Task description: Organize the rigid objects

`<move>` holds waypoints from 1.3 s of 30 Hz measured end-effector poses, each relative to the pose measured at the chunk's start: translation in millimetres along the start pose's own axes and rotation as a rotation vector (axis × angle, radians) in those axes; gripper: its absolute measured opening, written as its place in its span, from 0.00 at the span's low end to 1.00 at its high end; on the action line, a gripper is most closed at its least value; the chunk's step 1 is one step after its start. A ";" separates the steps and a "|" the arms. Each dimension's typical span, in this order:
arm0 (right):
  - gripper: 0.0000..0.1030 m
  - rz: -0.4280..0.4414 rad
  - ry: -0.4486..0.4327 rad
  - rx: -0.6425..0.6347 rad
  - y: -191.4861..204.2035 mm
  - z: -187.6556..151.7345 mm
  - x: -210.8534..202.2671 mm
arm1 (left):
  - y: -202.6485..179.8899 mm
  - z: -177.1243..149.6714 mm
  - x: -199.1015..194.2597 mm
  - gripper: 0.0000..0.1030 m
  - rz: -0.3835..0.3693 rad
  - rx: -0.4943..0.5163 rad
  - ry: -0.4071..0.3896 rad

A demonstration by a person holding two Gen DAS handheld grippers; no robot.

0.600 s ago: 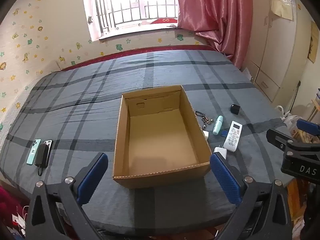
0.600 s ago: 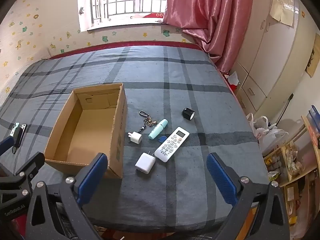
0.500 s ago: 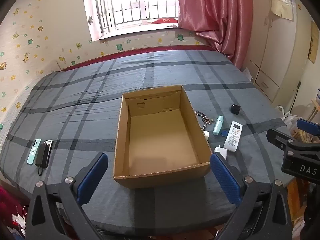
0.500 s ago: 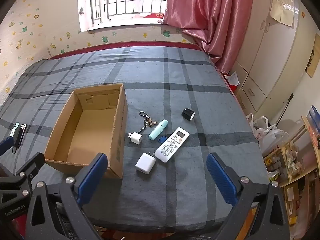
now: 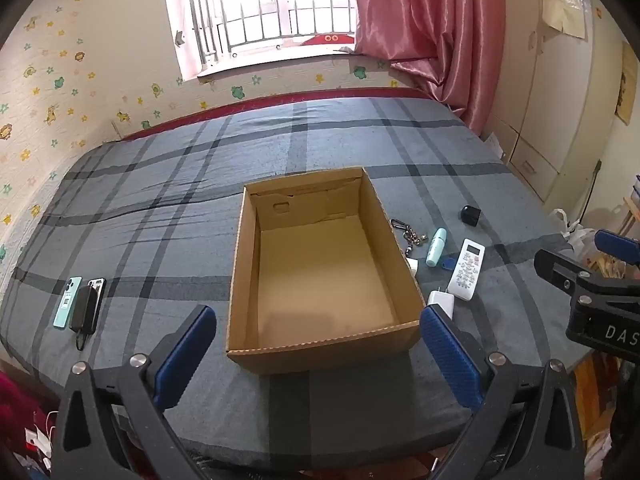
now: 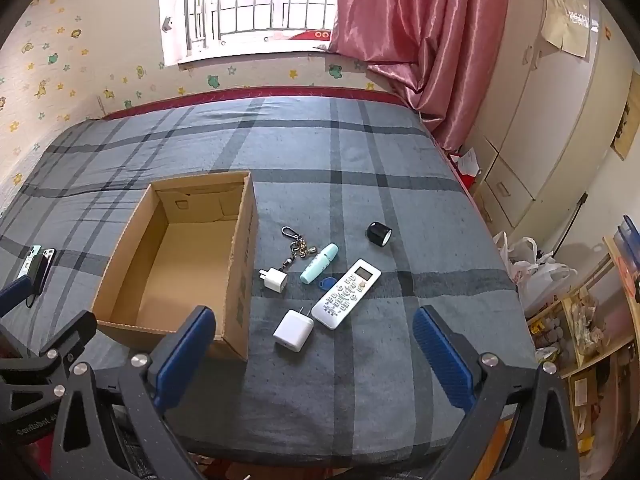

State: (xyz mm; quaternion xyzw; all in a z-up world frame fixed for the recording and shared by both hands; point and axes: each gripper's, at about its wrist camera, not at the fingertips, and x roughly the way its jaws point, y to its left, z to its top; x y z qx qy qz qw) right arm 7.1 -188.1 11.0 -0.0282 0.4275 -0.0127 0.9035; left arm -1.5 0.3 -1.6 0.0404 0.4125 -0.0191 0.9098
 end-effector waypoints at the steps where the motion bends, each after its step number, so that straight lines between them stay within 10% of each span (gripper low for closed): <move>1: 0.98 0.003 0.000 0.000 0.1 0.6 -0.2 | -0.5 0.0 -0.1 1.00 0.000 0.002 0.001; 39: 0.98 0.023 -0.009 -0.012 -0.7 4.7 -0.3 | -0.6 2.5 4.8 1.00 0.013 0.006 0.005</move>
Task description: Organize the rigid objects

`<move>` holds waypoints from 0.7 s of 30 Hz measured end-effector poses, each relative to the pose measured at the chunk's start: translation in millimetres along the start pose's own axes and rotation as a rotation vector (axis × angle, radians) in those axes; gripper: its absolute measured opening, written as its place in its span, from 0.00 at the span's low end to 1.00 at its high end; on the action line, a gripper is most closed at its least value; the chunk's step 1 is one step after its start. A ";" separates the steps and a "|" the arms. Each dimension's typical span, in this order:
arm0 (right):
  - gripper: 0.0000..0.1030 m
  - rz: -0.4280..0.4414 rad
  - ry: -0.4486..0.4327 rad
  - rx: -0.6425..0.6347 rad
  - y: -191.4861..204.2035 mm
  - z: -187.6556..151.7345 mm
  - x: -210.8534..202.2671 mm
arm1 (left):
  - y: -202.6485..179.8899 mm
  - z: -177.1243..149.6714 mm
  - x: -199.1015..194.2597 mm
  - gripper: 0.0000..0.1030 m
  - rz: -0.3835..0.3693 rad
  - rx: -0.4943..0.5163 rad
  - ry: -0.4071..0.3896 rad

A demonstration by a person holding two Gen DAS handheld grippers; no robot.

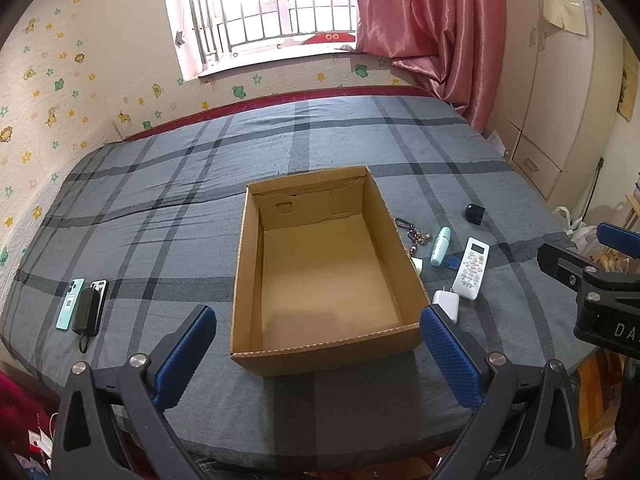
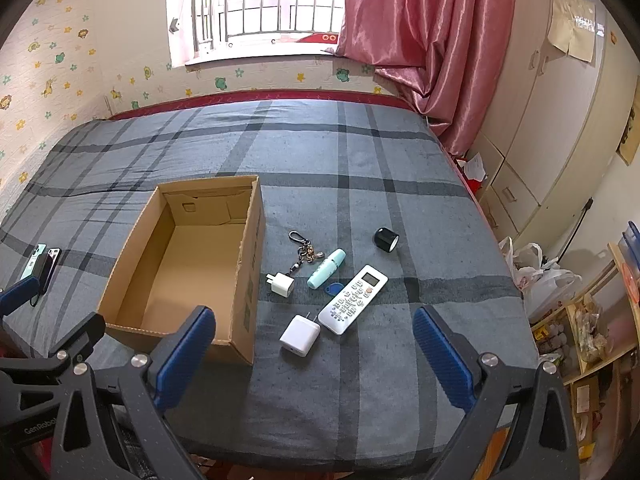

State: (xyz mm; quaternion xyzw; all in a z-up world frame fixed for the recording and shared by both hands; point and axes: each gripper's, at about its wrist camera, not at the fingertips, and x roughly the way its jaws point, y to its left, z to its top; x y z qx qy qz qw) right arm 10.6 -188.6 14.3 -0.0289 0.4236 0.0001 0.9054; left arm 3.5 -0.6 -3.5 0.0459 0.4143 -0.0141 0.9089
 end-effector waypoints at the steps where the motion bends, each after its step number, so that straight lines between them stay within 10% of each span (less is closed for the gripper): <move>1: 0.98 0.001 0.000 0.000 -0.3 0.4 0.2 | 0.2 0.0 0.2 1.00 0.000 0.000 0.000; 21: 0.98 0.008 0.013 0.003 -1.5 2.3 11.1 | 4.1 1.5 8.2 1.00 0.010 0.003 0.005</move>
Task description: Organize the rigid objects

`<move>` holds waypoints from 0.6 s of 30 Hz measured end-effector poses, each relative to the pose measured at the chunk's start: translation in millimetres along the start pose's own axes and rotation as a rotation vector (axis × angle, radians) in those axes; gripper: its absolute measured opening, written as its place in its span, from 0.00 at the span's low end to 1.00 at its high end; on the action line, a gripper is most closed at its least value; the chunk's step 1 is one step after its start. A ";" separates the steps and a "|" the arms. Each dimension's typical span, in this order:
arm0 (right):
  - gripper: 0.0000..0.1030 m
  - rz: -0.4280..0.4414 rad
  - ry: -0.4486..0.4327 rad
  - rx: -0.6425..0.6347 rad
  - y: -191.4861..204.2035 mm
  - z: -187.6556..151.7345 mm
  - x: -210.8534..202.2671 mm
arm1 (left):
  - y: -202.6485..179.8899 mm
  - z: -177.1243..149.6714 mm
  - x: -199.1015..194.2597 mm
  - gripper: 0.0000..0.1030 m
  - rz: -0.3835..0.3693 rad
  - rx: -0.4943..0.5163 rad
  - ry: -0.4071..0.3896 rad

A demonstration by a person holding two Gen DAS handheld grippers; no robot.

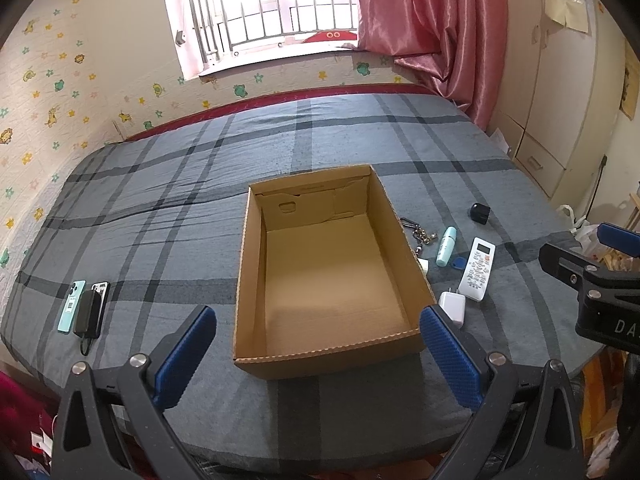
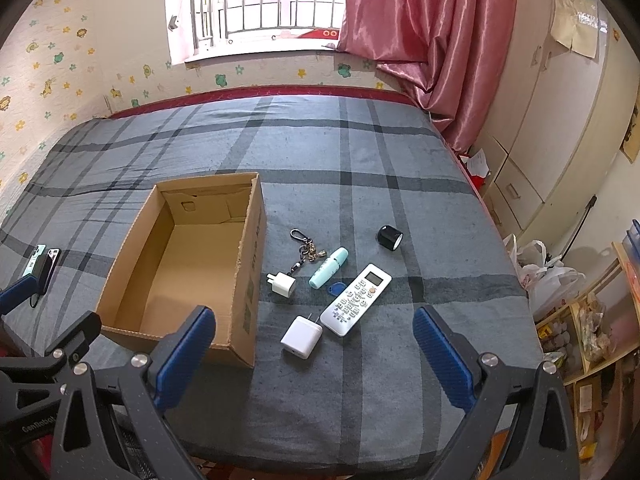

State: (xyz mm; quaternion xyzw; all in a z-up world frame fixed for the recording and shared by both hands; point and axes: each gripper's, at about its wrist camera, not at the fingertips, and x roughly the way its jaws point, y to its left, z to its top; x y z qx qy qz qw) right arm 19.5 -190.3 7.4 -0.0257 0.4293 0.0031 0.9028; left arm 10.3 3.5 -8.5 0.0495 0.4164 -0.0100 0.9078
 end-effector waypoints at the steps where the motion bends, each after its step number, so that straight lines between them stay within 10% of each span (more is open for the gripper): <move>1: 0.98 -0.001 0.000 0.001 -0.2 0.4 0.5 | -0.3 -0.2 0.7 1.00 0.000 0.002 0.002; 18: 0.98 0.003 0.003 0.021 -8.1 9.4 15.3 | 11.1 10.6 17.1 1.00 -0.028 -0.009 0.016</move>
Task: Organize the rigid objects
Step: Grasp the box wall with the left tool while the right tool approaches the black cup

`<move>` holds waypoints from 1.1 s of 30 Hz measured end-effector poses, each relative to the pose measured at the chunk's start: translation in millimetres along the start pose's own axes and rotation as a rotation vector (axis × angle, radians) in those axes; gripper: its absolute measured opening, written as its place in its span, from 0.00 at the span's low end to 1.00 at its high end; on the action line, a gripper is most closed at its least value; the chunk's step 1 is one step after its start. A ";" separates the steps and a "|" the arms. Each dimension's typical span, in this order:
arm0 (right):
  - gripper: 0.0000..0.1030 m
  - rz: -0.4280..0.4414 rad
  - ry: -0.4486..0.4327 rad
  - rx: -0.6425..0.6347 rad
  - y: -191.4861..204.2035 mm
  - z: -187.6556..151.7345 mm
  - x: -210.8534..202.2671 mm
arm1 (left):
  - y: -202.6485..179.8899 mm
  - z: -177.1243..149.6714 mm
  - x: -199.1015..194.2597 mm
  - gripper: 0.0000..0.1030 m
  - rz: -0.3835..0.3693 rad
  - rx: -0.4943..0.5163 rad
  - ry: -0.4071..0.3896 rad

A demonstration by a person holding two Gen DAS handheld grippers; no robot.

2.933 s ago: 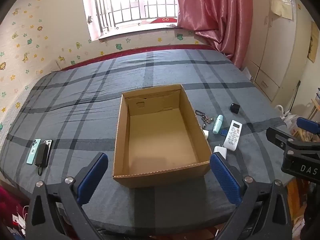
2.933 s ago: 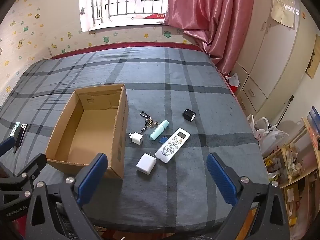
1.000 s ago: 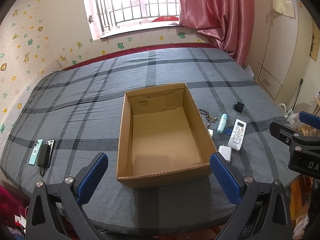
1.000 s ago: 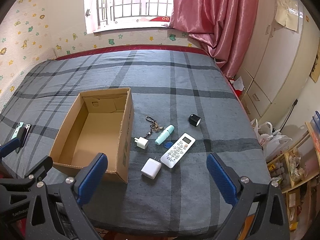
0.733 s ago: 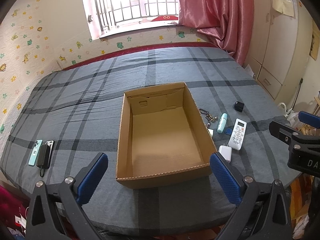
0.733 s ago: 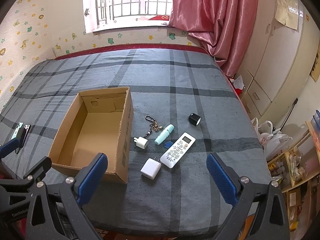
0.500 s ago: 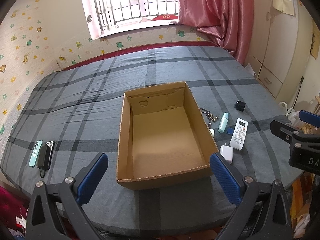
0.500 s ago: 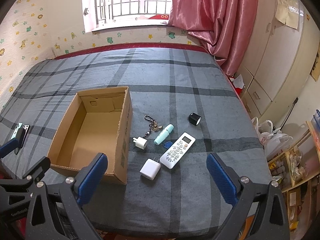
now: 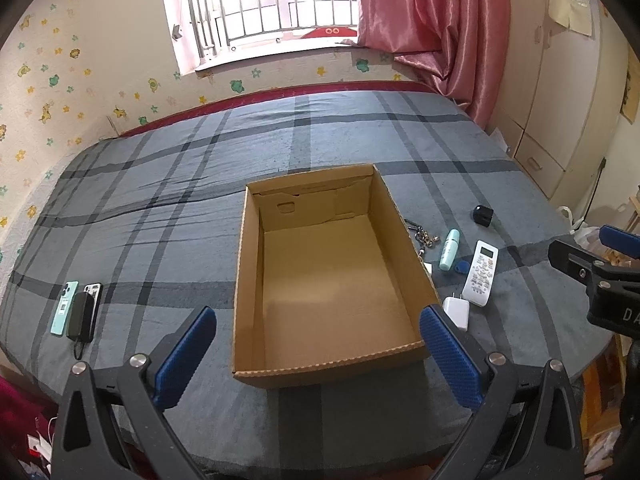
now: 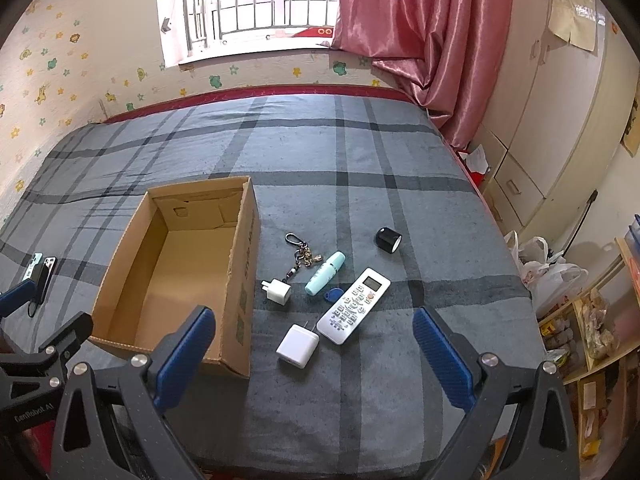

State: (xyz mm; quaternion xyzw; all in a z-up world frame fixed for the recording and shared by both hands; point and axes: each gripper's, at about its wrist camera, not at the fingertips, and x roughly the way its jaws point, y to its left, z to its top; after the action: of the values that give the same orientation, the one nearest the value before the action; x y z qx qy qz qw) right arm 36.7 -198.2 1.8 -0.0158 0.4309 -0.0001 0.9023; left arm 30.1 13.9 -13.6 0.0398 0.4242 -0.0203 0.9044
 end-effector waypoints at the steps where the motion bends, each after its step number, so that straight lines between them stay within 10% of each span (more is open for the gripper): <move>1: 0.98 0.000 -0.002 -0.002 -0.3 0.4 1.1 | 2.1 0.9 2.8 1.00 -0.002 -0.003 -0.002; 28: 0.98 -0.073 0.093 -0.008 -26.4 -7.7 91.8 | 83.2 -0.1 148.0 1.00 0.028 -0.074 0.132; 33: 0.98 -0.083 0.108 -0.003 -31.0 -7.8 100.5 | 90.4 0.1 163.6 0.80 0.001 -0.096 0.162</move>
State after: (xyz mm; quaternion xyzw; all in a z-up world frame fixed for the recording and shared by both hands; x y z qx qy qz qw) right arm 94.2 -230.9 -80.3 -0.0350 0.4781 -0.0378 0.8768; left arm 141.1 103.4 -134.4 -0.0019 0.4966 0.0040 0.8680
